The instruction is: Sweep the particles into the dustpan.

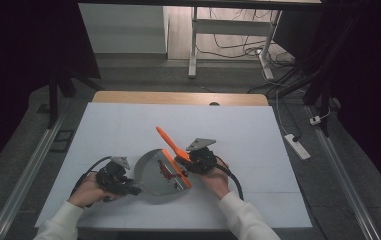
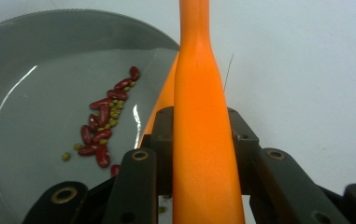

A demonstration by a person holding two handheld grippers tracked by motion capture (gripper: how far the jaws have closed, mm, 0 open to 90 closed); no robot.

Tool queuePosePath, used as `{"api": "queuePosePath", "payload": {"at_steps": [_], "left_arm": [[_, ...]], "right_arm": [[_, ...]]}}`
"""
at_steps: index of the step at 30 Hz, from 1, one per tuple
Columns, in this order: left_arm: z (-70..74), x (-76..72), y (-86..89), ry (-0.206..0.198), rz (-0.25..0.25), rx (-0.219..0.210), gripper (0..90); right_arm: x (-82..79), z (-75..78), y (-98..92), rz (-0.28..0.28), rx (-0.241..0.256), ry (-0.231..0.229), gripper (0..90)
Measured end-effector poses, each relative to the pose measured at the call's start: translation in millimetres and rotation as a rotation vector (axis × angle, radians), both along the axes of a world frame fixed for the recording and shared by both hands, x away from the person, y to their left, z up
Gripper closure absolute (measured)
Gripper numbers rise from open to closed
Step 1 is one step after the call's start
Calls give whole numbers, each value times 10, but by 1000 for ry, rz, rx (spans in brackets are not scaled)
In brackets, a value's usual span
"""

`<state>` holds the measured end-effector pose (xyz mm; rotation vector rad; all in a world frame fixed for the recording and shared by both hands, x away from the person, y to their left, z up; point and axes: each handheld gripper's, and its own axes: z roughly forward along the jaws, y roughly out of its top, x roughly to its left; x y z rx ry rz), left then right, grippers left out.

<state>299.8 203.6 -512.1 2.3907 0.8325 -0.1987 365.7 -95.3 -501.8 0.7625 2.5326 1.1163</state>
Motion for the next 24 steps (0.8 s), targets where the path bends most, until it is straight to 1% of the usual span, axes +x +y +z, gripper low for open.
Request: {"api": "queuePosePath", "payload": {"at_steps": [1,2,3,5,9,15,19,21,22,24], "left_arm": [[0,0,0,0,0,0,615],[-1,1,0,1,0,0,615],[-1,5,4,1,-6,4,615],[-3,3,1,1,-3,2,615],[-2,0,0,0,-1,2,615],[-3,1,1,1,-3,2,615],[-4,7,7,2,-9,6,615],[-5,7,6,1,-10,6,615],[-4,7,6,0,-9,6,615],[-3,6,6,0,-9,6,615]], "right_arm": [[0,0,0,0,0,0,696],[-13,-1,16,7,12,14,696],[-30,-4,37,13,17,18,696],[-69,-6,91,22,2,-3,695],[-108,-11,139,28,-6,-19,693],[-105,-12,138,16,8,-12,692],[-117,-8,151,18,13,-20,692],[-130,7,156,28,36,-20,693],[-131,15,157,38,54,-11,696],[-134,29,168,70,97,23,697]]}}
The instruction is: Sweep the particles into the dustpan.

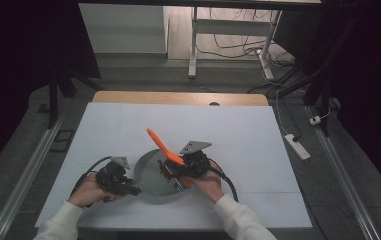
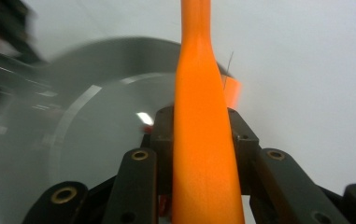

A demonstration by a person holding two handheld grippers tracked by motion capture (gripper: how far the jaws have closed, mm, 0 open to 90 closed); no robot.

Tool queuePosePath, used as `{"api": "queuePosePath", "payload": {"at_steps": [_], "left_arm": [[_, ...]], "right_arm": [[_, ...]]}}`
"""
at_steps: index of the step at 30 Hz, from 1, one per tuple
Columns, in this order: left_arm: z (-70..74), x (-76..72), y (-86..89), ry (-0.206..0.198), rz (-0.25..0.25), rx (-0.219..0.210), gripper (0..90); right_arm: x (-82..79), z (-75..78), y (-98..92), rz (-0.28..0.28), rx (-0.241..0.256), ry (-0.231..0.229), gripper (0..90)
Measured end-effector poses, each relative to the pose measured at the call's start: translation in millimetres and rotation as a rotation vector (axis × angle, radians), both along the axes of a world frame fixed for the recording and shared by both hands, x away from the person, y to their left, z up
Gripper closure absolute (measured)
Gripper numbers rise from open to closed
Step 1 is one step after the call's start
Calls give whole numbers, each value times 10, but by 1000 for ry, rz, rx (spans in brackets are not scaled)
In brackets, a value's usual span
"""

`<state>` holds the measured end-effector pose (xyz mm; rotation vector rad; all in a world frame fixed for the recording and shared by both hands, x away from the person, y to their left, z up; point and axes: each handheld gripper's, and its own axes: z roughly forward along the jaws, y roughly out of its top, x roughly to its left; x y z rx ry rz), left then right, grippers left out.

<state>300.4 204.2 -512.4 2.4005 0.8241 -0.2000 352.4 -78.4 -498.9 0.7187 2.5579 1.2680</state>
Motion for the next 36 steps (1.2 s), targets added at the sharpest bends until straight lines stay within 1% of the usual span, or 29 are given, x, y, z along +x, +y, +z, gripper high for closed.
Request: {"api": "queuePosePath", "payload": {"at_steps": [2,4,7,11,15,18,22,26,31,32,36], "left_arm": [[0,-1,0,0,0,-2,615],[0,-1,0,0,1,-2,615],[-1,0,1,1,0,-3,615],[-2,-5,-2,1,4,-7,615],[3,-12,2,0,4,-7,615],[16,-30,9,0,1,-2,616],[37,-74,25,-4,-17,7,616],[52,-106,31,-7,-31,15,616],[53,-117,13,-3,-35,21,616],[51,-116,11,-1,-34,22,616],[47,-117,3,0,-33,20,616]], "right_arm": [[-17,16,18,22,8,-6,697],[-11,50,-4,24,38,-13,697],[29,133,-112,-26,53,-45,697],[102,198,-299,-97,67,-52,697],[137,202,-431,-142,45,-56,697],[127,172,-481,-156,13,-61,697],[96,105,-526,-165,-21,-50,698],[52,47,-533,-168,-46,-37,697],[-1,-12,-509,-155,-68,-24,697],[-25,-24,-496,-153,-65,-30,697],[-103,-36,-426,-145,-64,-26,696]]}}
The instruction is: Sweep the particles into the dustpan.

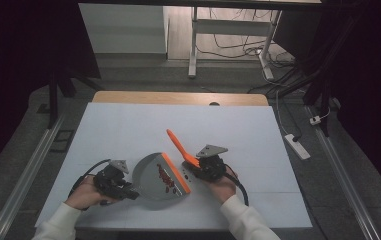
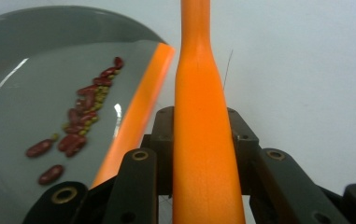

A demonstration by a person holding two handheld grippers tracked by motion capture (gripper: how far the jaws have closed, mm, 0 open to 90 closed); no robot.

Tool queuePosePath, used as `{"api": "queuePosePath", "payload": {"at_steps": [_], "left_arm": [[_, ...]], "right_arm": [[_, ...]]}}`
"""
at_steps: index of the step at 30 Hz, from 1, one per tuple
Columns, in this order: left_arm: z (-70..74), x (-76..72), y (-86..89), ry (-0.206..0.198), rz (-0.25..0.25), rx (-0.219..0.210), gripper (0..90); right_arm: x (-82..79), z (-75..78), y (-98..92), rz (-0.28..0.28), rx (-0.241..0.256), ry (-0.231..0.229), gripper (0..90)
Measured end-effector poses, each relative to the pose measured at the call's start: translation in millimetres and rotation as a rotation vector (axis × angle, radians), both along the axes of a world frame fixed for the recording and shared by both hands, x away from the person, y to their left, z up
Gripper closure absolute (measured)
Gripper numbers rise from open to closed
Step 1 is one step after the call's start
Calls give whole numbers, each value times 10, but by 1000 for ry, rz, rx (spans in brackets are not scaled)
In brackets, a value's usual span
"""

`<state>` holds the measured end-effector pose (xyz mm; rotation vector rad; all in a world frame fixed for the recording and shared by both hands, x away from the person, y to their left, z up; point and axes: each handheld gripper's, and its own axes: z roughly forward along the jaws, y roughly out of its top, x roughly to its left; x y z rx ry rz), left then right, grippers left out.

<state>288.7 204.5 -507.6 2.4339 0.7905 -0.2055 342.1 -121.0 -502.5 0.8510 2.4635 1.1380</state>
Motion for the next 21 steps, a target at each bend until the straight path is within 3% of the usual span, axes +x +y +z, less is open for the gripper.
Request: {"api": "queuePosePath", "payload": {"at_steps": [6,9,12,14,16,19,21], "left_arm": [[-8,2,-12,2,-1,1,616],[-9,2,-10,3,0,-1,616],[-13,5,-10,4,-3,2,616],[-18,7,-10,4,-3,2,616],[-20,7,-12,6,-2,0,616],[-19,5,-11,4,0,-1,616],[-20,7,-10,4,-2,0,616]], "right_arm": [[-112,-28,94,22,5,-22,694],[-133,-38,135,45,45,8,694],[-164,-31,184,67,47,-2,695],[-177,-13,203,86,83,5,697],[-182,27,217,123,142,41,698],[-197,120,207,107,129,-16,698],[-163,181,135,78,149,-23,698]]}}
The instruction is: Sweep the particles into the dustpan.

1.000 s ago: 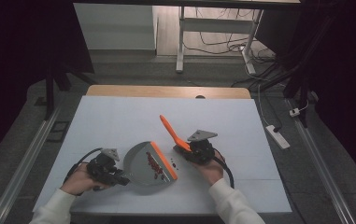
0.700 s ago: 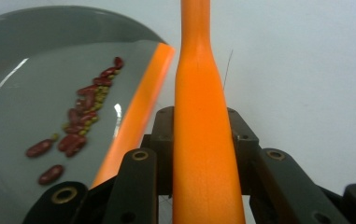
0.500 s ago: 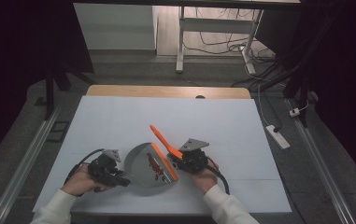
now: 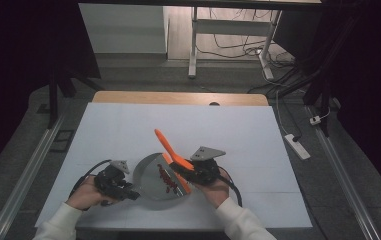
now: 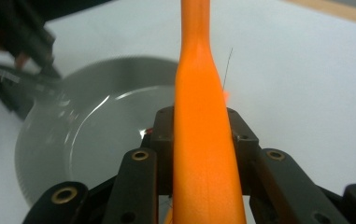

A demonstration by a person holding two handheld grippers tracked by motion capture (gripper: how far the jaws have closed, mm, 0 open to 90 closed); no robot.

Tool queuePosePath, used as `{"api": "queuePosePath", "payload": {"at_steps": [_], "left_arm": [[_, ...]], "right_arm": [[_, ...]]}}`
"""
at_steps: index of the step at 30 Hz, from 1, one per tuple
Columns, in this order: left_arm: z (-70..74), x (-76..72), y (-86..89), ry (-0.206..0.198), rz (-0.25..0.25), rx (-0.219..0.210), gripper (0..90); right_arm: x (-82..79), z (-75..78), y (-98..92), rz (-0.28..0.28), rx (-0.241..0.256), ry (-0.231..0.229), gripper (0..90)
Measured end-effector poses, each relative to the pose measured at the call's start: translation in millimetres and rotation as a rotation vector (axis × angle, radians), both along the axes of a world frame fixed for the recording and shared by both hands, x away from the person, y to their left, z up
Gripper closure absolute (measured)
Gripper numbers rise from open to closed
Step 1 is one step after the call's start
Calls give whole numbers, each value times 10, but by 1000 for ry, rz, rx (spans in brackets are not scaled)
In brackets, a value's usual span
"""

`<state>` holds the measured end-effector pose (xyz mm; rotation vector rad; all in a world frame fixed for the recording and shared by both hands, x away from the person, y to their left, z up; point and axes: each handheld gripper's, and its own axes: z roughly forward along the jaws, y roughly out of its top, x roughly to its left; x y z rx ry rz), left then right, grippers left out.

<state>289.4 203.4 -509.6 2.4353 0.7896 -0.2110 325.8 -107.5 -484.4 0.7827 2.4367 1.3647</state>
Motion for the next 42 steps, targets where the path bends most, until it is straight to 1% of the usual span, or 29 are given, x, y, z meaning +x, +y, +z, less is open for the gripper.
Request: {"api": "queuePosePath", "payload": {"at_steps": [3,5,7,9,13,15,16,17,20,23,24,26,27,29,33,35,37,39,40,42], "left_arm": [[-2,-3,-3,1,7,-5,616],[-1,-2,0,2,2,-3,616],[-1,-9,-1,1,10,-9,616],[4,-12,6,-1,4,-8,616],[13,-16,23,2,4,-9,616],[19,-29,28,2,0,-5,616],[22,-33,30,3,-2,-3,616],[23,-35,31,3,-2,-3,616],[22,-34,25,3,1,-3,616],[21,-33,23,3,2,-2,616],[21,-32,22,2,2,-3,616],[20,-33,21,2,2,-2,616],[20,-32,20,3,3,-1,616],[20,-31,21,3,3,-2,616],[14,-27,25,4,2,-3,616],[9,-23,25,5,4,-5,616],[5,-21,24,6,5,-6,616],[5,-22,24,4,4,-6,616],[3,-23,25,3,4,-8,616],[0,-25,23,2,10,-14,616]], "right_arm": [[57,34,-126,-48,7,-3,698],[92,24,-192,-75,-8,3,697],[105,-3,-244,-93,-32,9,698],[76,-44,-304,-98,-57,6,697],[5,-135,-416,-115,-109,25,697],[-18,-172,-447,-115,-119,33,698],[-36,-180,-453,-115,-109,37,698],[-47,-181,-450,-111,-109,38,697],[-100,-186,-402,-98,-113,38,696],[-174,-183,-335,-80,-134,24,696],[-196,-186,-319,-75,-130,26,695],[-243,-192,-278,-69,-134,17,695],[-256,-191,-265,-64,-132,20,695],[-284,-191,-229,-38,-108,47,696],[-338,-188,-161,-17,-99,42,696],[-355,-162,-138,6,-62,45,698],[-368,-141,-121,26,-26,70,698],[-390,-109,-100,41,-31,43,698],[-393,-90,-108,42,-23,33,698],[-374,-48,-150,25,-6,18,698]]}}
